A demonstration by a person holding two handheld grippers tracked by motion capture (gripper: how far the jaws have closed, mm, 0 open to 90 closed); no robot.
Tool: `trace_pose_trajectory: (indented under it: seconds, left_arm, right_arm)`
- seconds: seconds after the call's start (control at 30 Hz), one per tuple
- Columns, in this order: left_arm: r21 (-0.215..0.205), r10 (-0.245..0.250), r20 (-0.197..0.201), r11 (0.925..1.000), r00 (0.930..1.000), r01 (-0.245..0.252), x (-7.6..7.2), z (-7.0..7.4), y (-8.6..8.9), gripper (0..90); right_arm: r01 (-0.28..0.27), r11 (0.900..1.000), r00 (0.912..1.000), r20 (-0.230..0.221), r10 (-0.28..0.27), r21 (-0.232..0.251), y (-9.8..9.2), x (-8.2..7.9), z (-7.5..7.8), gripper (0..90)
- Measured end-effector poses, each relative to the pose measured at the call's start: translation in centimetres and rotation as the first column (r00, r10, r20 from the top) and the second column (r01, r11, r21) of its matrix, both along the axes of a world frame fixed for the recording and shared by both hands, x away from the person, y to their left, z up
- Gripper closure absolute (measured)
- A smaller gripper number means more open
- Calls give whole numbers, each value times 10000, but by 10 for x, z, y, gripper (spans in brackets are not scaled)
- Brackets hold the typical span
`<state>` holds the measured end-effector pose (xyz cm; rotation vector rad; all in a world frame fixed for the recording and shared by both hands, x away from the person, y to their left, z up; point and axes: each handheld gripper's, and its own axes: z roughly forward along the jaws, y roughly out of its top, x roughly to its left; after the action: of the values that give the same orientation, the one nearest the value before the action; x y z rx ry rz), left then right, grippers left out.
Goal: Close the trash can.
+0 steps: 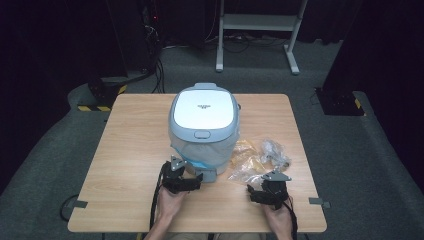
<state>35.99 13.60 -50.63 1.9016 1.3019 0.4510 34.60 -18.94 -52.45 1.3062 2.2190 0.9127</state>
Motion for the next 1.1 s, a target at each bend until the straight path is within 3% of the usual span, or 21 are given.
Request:
trace_pose_trajectory:
  seconds: [0.2, 1.1]
  left_arm:
    - [-16, 80, -166, 10000, 9998, -81, 4, -3, -5, 54]
    - [407, -153, 90, 9991, 9998, 149, 6, -8, -6, 36]
  right_arm:
    - [-17, 10000, 10000, 8, 17, -3, 0, 0, 0, 172]
    - [60, 10000, 10000, -27, -60, 26, 1, 0, 0, 173]
